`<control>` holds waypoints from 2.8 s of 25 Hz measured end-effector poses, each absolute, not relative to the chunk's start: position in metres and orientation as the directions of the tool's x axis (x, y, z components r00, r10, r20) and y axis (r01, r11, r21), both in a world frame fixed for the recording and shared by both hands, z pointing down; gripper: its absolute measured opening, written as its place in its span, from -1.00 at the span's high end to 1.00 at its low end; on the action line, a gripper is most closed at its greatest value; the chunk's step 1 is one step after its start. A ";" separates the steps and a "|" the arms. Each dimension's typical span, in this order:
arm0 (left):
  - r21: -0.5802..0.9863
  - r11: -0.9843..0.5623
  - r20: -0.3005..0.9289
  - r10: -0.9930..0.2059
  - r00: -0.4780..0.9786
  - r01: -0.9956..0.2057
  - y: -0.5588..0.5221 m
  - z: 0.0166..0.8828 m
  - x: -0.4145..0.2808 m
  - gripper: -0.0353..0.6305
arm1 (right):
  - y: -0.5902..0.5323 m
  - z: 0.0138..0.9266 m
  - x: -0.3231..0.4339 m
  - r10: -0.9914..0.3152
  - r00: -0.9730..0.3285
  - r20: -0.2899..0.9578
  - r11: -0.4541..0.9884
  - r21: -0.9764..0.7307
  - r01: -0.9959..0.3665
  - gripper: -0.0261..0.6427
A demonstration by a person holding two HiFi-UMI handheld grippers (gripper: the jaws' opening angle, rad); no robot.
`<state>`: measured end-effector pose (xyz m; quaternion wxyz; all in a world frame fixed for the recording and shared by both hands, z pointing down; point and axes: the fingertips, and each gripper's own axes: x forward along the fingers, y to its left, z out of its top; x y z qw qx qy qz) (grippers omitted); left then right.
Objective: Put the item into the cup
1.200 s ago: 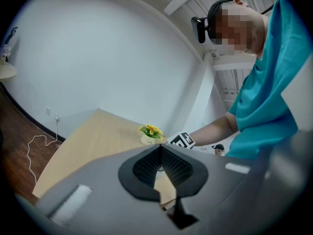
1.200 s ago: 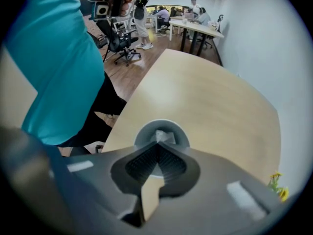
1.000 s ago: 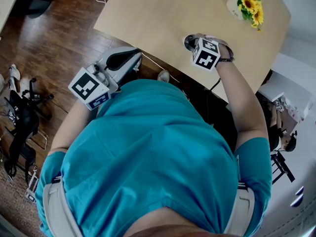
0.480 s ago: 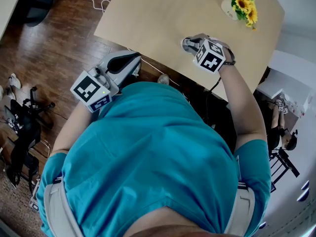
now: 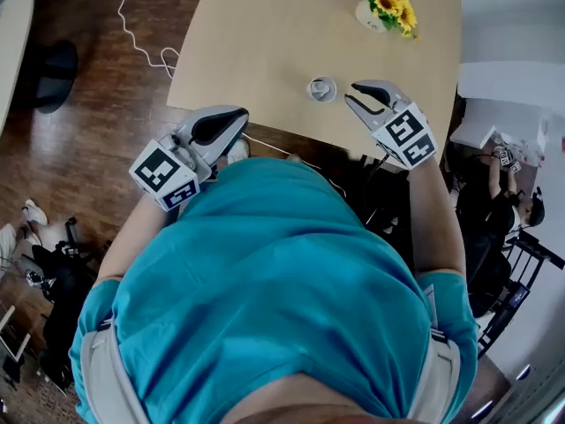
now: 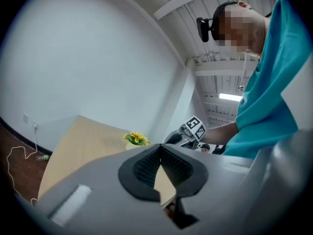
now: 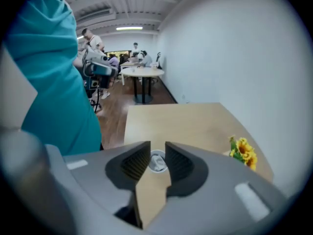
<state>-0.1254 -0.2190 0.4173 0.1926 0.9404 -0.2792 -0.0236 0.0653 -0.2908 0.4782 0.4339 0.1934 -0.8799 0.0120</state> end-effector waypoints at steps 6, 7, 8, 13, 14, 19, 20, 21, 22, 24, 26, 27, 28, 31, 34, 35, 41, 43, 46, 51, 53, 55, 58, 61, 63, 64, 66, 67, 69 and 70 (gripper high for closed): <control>0.349 -0.823 0.025 -0.471 0.882 -0.449 -0.207 0.402 -0.130 0.88 | -0.239 0.412 0.084 -0.506 -0.665 0.549 0.834 0.115 -0.539 0.65; 0.342 -0.829 0.018 -0.466 0.885 -0.443 -0.206 0.400 -0.131 0.88 | -0.231 0.400 0.086 -0.537 -0.684 0.495 0.816 0.096 -0.571 0.67; 0.336 -0.833 0.012 -0.464 0.886 -0.440 -0.207 0.397 -0.132 0.88 | -0.223 0.387 0.088 -0.566 -0.700 0.436 0.796 0.071 -0.601 0.70; 0.308 -0.845 -0.006 -0.461 0.888 -0.437 -0.182 0.379 -0.123 0.88 | -0.177 0.329 0.107 -0.671 -0.726 0.154 0.727 -0.061 -0.684 0.84; 0.300 -0.847 -0.005 -0.461 0.887 -0.438 -0.172 0.376 -0.118 0.88 | -0.164 0.320 0.114 -0.680 -0.724 0.114 0.722 -0.067 -0.689 0.87; 0.263 -0.847 -0.006 -0.481 0.877 -0.463 -0.115 0.365 -0.075 0.88 | -0.085 0.296 0.160 -0.678 -0.735 -0.012 0.734 -0.035 -0.678 0.92; 0.255 -0.845 -0.007 -0.488 0.873 -0.470 -0.100 0.363 -0.063 0.88 | -0.067 0.295 0.172 -0.674 -0.738 -0.034 0.739 -0.033 -0.673 0.92; 0.251 -0.841 -0.010 -0.497 0.868 -0.479 -0.084 0.362 -0.051 0.88 | -0.047 0.295 0.185 -0.669 -0.742 -0.053 0.743 -0.036 -0.668 0.92; 0.253 -0.835 -0.014 -0.508 0.861 -0.489 -0.067 0.360 -0.039 0.88 | -0.028 0.296 0.198 -0.663 -0.745 -0.068 0.748 -0.041 -0.662 0.92; 0.264 -0.817 -0.018 -0.536 0.844 -0.514 -0.031 0.359 -0.017 0.88 | 0.009 0.302 0.223 -0.654 -0.752 -0.083 0.756 -0.061 -0.651 0.92; 0.273 -0.801 -0.009 -0.556 0.831 -0.533 0.005 0.360 0.002 0.88 | 0.041 0.311 0.245 -0.649 -0.755 -0.089 0.761 -0.087 -0.643 0.92; 0.274 -0.797 0.000 -0.560 0.828 -0.539 0.024 0.360 0.011 0.88 | 0.056 0.315 0.254 -0.648 -0.756 -0.087 0.761 -0.100 -0.641 0.92; 0.270 -0.794 0.011 -0.562 0.827 -0.544 0.043 0.360 0.018 0.88 | 0.071 0.320 0.262 -0.647 -0.758 -0.083 0.762 -0.115 -0.638 0.92; 0.254 -0.785 0.029 -0.578 0.816 -0.565 0.088 0.353 0.026 0.88 | 0.110 0.329 0.275 -0.637 -0.766 -0.081 0.767 -0.159 -0.621 0.92; 0.259 -0.768 0.016 -0.603 0.797 -0.586 0.115 0.345 0.014 0.88 | 0.139 0.335 0.268 -0.628 -0.774 -0.076 0.773 -0.172 -0.610 0.92; 0.258 -0.765 0.015 -0.607 0.795 -0.590 0.122 0.345 0.008 0.88 | 0.147 0.337 0.262 -0.626 -0.776 -0.073 0.774 -0.171 -0.609 0.92; 0.251 -0.776 0.000 -0.598 0.801 -0.579 0.153 0.349 -0.038 0.88 | 0.190 0.337 0.212 -0.629 -0.774 -0.064 0.772 -0.167 -0.614 0.92; 0.242 -0.788 0.002 -0.583 0.813 -0.566 0.166 0.353 -0.060 0.88 | 0.200 0.337 0.189 -0.639 -0.767 -0.055 0.763 -0.164 -0.625 0.92; 0.235 -0.805 0.014 -0.557 0.830 -0.545 0.185 0.360 -0.092 0.88 | 0.208 0.336 0.159 -0.651 -0.758 -0.036 0.753 -0.155 -0.639 0.92; 0.236 -0.814 0.050 -0.536 0.843 -0.531 0.197 0.364 -0.106 0.89 | 0.214 0.328 0.145 -0.663 -0.746 -0.058 0.744 -0.159 -0.649 0.92; 0.220 -0.815 0.032 -0.542 0.839 -0.535 0.203 0.359 -0.099 0.88 | 0.222 0.327 0.146 -0.647 -0.760 -0.060 0.759 -0.145 -0.635 0.92; 0.209 -0.811 0.004 -0.558 0.830 -0.546 0.208 0.352 -0.087 0.88 | 0.229 0.329 0.154 -0.638 -0.768 -0.060 0.767 -0.145 -0.626 0.92; 0.227 -0.800 -0.028 -0.576 0.817 -0.556 0.216 0.344 -0.069 0.88 | 0.236 0.329 0.170 -0.633 -0.771 -0.068 0.769 -0.165 -0.617 0.92; 0.231 -0.801 -0.029 -0.573 0.819 -0.552 0.218 0.345 -0.054 0.88 | 0.235 0.330 0.181 -0.628 -0.775 -0.068 0.774 -0.160 -0.613 0.92; 0.232 -0.797 -0.034 -0.579 0.814 -0.558 0.220 0.345 -0.050 0.88 | 0.235 0.332 0.186 -0.628 -0.775 -0.065 0.773 -0.162 -0.613 0.92; 0.233 -0.794 -0.036 -0.584 0.811 -0.561 0.220 0.344 -0.049 0.88 | 0.235 0.333 0.188 -0.628 -0.776 -0.063 0.773 -0.164 -0.613 0.92; 0.234 -0.790 -0.036 -0.590 0.807 -0.567 0.218 0.343 -0.048 0.88 | 0.235 0.335 0.189 -0.626 -0.778 -0.061 0.775 -0.162 -0.611 0.92; 0.233 -0.789 -0.034 -0.590 0.807 -0.568 0.217 0.343 -0.048 0.88 | 0.235 0.335 0.189 -0.625 -0.778 -0.063 0.776 -0.159 -0.610 0.92; 0.227 -0.793 -0.031 -0.587 0.809 -0.566 0.216 0.343 -0.047 0.88 | 0.234 0.334 0.189 -0.625 -0.778 -0.067 0.777 -0.155 -0.611 0.92; 0.223 -0.796 -0.030 -0.583 0.812 -0.563 0.216 0.342 -0.046 0.88 | 0.233 0.334 0.190 -0.626 -0.777 -0.069 0.776 -0.154 -0.612 0.92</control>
